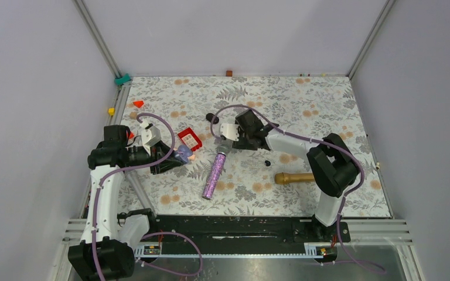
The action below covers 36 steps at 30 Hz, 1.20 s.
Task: Insert the wireless bluetooth earbuds into the charging case
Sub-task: Adjust the earbud at the center of the board.
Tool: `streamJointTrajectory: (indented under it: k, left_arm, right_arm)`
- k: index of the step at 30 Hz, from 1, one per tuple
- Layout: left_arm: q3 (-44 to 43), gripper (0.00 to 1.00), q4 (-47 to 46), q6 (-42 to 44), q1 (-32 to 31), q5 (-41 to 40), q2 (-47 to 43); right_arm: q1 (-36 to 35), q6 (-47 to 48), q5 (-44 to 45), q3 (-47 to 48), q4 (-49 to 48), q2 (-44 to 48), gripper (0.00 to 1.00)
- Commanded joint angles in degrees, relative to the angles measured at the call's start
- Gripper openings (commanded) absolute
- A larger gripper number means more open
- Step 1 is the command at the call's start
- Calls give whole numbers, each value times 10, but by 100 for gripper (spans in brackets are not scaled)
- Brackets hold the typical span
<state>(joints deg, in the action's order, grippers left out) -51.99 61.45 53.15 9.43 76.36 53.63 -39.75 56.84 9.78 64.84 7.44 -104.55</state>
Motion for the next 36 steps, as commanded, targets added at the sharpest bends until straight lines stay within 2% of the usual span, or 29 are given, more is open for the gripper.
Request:
streamJointTrajectory:
  k: [1,8,12,21,36]
  left_arm:
    - [-15,0,-8,13,3,30,-9]
    - [-14,0,-7,13,4,33,-10]
    - [-15,0,-7,12,4,32,-15]
    - [-13,0,-7,13,6,34,-17]
    - [-13,0,-7,13,6,35,-14]
  right_arm:
    - [1,-164,-25,124,168,30,68]
    - [1,-391,-121,264,371,-40,63]
    - [6,-488,-166,298,421,-86,59]
    - [31,-545,-152,288,407,-127,57]
    - [41,-550,-139,284,387,-154,56]
